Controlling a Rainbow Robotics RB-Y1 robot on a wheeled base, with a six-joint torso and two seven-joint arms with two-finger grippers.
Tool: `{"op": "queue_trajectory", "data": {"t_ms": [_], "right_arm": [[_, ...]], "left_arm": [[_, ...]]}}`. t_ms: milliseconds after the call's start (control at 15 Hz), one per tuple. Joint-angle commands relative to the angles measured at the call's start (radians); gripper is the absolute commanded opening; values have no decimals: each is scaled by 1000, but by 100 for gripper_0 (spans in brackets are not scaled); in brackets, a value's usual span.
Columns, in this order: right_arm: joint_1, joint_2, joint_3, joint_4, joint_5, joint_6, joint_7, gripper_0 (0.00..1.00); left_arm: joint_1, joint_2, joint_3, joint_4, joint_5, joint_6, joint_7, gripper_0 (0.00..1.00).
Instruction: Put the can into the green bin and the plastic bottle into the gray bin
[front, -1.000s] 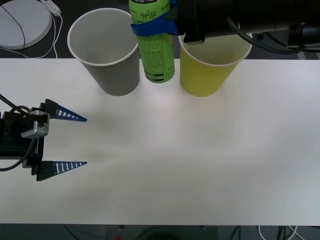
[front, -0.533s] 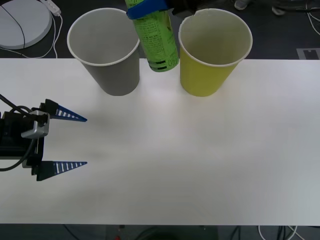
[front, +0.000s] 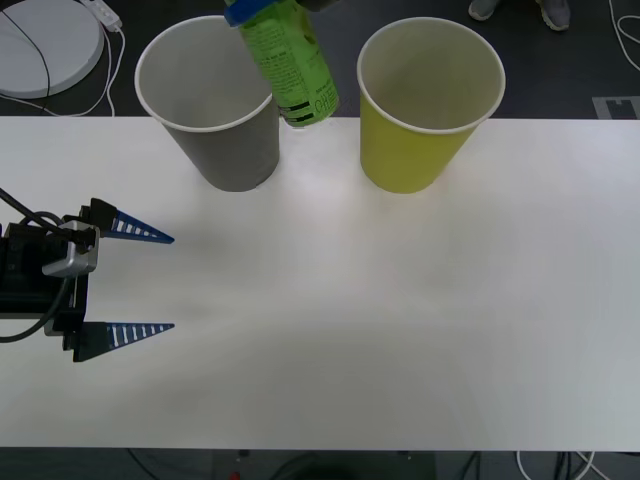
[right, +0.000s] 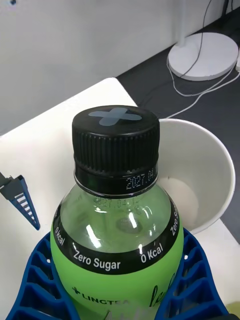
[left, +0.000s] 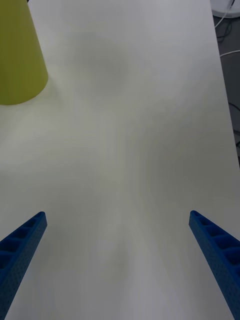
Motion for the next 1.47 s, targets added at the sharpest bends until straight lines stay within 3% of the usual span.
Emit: {"op": "queue_trajectory", "data": {"t_ms": [67,267,600,1133,1467], "right_arm": [[-55,50,0,71,34,-46,0,0],[-124,120,0,155,122,-106,0,0],[-202,226,0,321,231,-109,0,0],[-299,321,25,514,307,-106,0,0],[-334,372,25,614,356,-23,0,0]], "left_arm": [[0,0,0,0,0,0,0,100],[0,0,0,0,0,0,0,100],[0,0,0,0,0,0,0,100],[0,0,0,0,0,0,0,100],[0,0,0,0,0,0,0,100]]}}
